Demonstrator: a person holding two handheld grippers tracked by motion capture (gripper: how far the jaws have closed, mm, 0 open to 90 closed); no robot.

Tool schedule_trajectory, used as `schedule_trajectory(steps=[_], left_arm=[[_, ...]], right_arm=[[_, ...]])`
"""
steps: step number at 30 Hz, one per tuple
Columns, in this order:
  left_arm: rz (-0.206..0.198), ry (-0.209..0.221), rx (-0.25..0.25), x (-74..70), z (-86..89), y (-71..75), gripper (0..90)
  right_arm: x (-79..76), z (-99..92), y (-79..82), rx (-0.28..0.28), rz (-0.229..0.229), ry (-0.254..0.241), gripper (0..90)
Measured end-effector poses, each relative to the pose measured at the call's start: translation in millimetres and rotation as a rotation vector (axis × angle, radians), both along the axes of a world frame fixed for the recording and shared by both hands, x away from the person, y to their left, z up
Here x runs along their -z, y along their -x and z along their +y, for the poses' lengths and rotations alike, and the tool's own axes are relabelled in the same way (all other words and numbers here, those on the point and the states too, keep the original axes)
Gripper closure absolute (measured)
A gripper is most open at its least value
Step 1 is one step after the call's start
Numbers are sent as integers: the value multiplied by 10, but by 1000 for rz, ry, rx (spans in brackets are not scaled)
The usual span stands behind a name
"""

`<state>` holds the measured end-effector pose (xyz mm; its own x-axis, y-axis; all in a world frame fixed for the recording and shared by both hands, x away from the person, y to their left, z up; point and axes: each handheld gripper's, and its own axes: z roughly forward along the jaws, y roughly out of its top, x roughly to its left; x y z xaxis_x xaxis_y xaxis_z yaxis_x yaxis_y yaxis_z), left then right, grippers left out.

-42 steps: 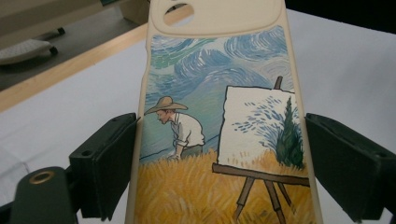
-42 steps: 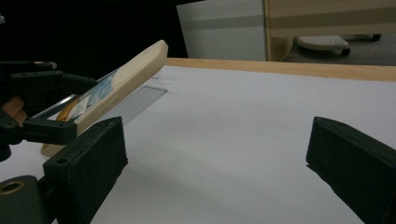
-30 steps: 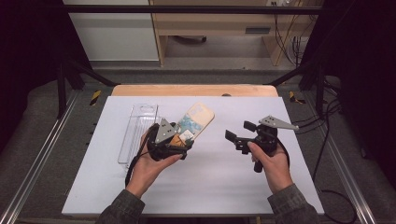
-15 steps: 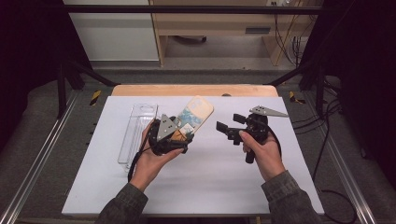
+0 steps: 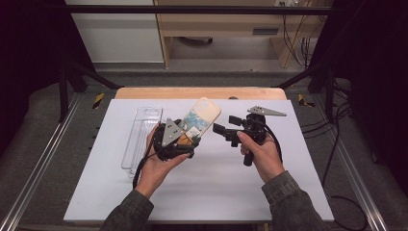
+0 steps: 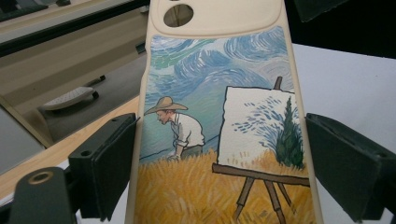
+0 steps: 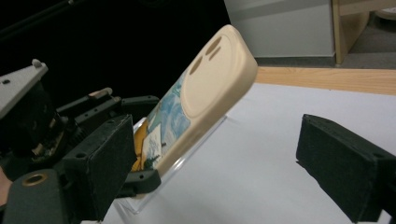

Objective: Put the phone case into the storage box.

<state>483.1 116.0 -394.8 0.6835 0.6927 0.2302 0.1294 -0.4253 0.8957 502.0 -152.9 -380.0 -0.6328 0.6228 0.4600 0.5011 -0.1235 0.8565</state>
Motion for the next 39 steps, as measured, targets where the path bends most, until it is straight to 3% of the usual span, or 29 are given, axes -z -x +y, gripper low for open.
schedule_trajectory(steps=[11,19,24,31,39], left_arm=[[-24,23,40,36,-104,113,116],[-38,55,55,53,-128,218,115],[-44,47,56,74,-138,295,115],[-54,79,73,124,-111,436,114],[-60,101,91,236,-65,550,113]], right_arm=[[22,42,-90,-19,41,-84,270],[-23,41,-88,-36,48,-116,406],[-44,46,-43,-48,55,-122,456],[-45,48,51,-68,61,-146,558],[-12,38,165,-68,81,-166,731]])
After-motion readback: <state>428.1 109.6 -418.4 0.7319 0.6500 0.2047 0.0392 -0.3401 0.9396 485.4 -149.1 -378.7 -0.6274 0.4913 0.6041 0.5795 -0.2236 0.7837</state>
